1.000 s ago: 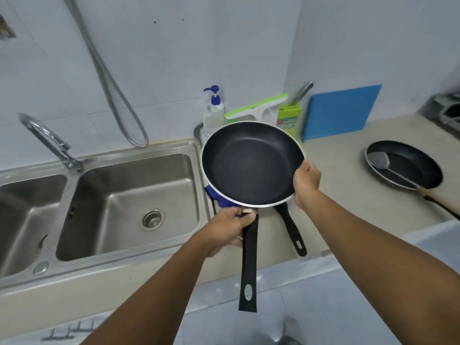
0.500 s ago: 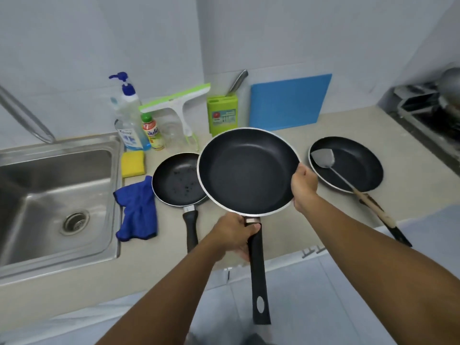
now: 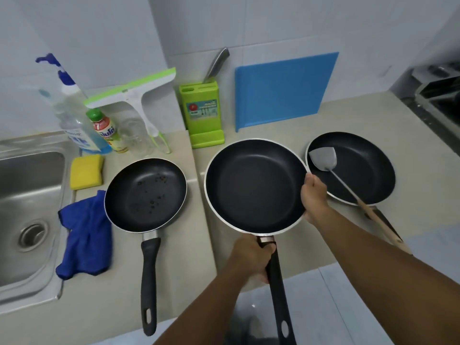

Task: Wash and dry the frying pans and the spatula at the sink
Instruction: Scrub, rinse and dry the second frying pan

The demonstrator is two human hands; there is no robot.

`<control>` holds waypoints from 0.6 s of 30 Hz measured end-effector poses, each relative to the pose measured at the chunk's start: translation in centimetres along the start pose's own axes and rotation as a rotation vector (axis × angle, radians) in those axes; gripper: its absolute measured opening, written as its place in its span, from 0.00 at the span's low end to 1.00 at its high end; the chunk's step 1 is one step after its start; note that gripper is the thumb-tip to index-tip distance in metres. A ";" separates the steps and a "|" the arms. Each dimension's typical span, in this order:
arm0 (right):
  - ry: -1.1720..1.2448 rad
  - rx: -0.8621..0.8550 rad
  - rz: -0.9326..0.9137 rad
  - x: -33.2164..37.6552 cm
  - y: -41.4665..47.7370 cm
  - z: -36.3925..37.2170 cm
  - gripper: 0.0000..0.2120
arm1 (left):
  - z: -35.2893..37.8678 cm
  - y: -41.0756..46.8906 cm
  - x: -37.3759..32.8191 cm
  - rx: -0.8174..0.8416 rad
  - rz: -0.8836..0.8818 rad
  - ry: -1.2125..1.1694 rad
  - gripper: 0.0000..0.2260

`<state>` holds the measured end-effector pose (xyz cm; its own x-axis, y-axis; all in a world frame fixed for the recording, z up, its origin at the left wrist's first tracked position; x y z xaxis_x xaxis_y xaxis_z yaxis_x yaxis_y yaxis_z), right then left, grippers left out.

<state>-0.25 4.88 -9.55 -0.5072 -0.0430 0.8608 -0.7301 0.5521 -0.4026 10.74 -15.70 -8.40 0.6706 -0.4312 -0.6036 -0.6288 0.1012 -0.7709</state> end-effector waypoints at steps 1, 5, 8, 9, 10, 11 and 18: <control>-0.019 -0.002 -0.014 -0.4 0.6 0.1 0.15 | 0.4 0.7 0.2 -0.009 -0.009 0.001 0.07; -0.089 -0.008 -0.074 -1.5 2.2 0.6 0.14 | 1.7 2.6 0.8 -0.041 -0.039 -0.008 0.06; -0.122 0.013 -0.100 -2.1 3.4 0.9 0.15 | 2.5 3.9 1.1 -0.051 -0.069 -0.036 0.06; -0.141 0.022 -0.108 -2.3 3.8 1.0 0.15 | 2.8 4.3 1.3 -0.052 -0.074 -0.041 0.06; -0.163 0.030 -0.121 -2.5 4.3 1.1 0.16 | 3.1 4.6 1.3 -0.055 -0.082 -0.043 0.06; -0.176 0.035 -0.134 -2.7 4.6 1.1 0.16 | 3.3 4.9 1.4 -0.063 -0.083 -0.046 0.06; -0.192 0.026 -0.146 -4.3 4.9 1.2 0.16 | 3.7 5.4 2.3 -0.094 -0.116 -0.044 0.06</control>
<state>-2.23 6.75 -15.59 -0.4713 -0.2795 0.8365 -0.8124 0.5068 -0.2884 10.33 -12.84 -14.67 0.7566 -0.3950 -0.5212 -0.5784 -0.0324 -0.8151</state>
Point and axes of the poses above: each hand's wrist, its own y-axis towards the middle knuckle, its own z-axis out of the palm, x = y × z, the point moved 4 cm from there along y, towards the middle knuckle, and after that the axes turned 3 degrees about -z, right-handed, at the moved point
